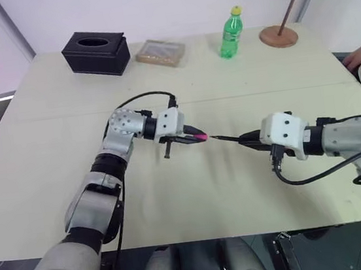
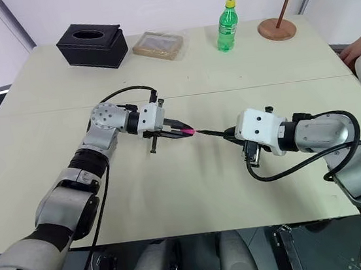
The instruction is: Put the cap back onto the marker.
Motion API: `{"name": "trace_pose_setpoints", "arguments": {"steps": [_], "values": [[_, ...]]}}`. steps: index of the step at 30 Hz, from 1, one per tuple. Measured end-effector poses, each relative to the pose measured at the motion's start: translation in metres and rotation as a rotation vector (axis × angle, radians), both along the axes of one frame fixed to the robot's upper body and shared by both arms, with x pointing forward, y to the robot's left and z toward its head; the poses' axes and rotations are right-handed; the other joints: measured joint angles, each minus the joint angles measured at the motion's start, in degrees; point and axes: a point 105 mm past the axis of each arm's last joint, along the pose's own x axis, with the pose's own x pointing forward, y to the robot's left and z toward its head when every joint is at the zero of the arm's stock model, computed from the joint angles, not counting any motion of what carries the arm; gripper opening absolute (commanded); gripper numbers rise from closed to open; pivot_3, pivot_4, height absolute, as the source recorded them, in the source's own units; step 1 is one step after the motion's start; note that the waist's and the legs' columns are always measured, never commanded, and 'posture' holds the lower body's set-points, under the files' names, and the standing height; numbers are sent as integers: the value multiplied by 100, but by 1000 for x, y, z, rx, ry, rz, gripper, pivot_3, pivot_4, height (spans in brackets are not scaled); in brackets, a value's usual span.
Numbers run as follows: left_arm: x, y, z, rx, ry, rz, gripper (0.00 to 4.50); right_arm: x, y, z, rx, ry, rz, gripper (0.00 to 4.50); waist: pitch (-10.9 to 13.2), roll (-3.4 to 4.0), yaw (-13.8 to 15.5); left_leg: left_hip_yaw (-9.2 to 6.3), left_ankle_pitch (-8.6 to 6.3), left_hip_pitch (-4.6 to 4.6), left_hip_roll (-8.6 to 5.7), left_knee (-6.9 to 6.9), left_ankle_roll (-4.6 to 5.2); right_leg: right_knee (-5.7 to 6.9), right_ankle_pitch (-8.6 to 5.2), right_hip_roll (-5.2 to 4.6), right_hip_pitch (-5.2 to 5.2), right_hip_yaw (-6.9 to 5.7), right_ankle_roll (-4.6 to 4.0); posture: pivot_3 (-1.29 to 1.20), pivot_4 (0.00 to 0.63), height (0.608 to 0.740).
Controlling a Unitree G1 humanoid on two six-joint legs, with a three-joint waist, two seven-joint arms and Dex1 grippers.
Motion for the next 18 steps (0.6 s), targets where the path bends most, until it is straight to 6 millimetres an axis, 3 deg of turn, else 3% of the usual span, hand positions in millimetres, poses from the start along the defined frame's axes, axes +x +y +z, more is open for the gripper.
{"name": "trace_pose_setpoints", "arguments": {"steps": [18], "values": [[-2,-6,3,-9,-1,-16,0,-1,3,2,7,-3,-1,60,0,0,0,0,0,0,0,0,0,0,0,0,0,0,0,0,150,740]]}}
